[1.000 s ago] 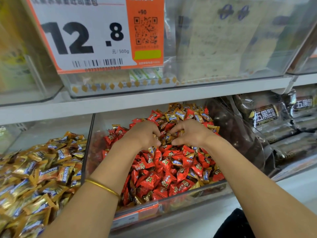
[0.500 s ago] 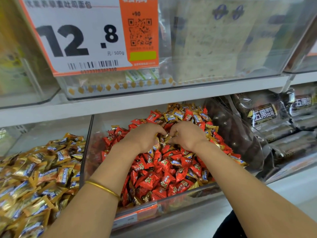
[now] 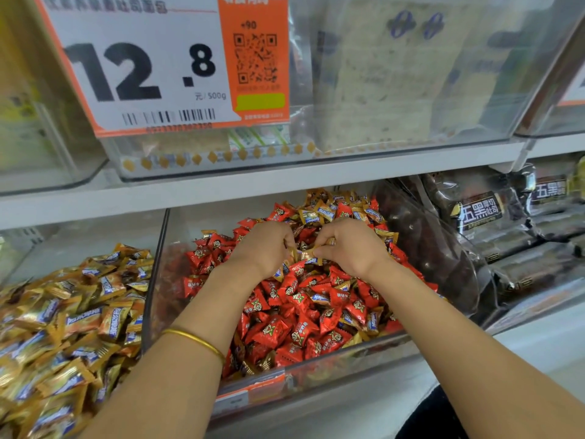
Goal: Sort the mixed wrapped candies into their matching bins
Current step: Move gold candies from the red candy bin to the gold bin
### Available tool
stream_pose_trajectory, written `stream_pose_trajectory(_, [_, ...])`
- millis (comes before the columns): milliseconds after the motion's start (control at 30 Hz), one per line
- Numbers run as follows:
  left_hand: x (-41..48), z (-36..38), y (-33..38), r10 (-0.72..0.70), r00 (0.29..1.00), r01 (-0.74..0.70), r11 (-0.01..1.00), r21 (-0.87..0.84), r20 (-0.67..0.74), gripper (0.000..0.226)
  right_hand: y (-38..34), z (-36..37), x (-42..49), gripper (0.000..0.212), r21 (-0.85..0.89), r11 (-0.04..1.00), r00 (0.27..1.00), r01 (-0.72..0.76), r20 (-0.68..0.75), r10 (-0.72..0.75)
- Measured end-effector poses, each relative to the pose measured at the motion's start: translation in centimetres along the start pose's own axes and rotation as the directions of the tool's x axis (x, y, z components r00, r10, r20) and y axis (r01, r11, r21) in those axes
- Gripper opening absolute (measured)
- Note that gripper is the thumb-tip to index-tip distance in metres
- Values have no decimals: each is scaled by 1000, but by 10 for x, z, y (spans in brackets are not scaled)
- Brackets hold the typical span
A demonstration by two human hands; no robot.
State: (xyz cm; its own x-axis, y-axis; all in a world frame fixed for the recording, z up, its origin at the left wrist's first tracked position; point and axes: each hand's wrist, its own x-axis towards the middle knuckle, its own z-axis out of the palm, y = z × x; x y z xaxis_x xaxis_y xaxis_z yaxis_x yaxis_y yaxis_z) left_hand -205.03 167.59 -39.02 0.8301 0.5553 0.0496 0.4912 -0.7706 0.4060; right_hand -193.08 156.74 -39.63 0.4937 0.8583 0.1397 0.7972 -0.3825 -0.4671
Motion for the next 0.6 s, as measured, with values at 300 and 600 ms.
stream_pose_trajectory(300, [4, 3, -2, -1, 990, -12, 996, 93, 140, 43, 11, -25, -11, 8, 184, 983, 997, -14, -77, 29])
stream_pose_trajectory(600, [6, 6, 1, -13, 986, 8, 999, 31, 167, 32, 20, -27, -18, 9, 218, 972, 989, -83, -104, 107])
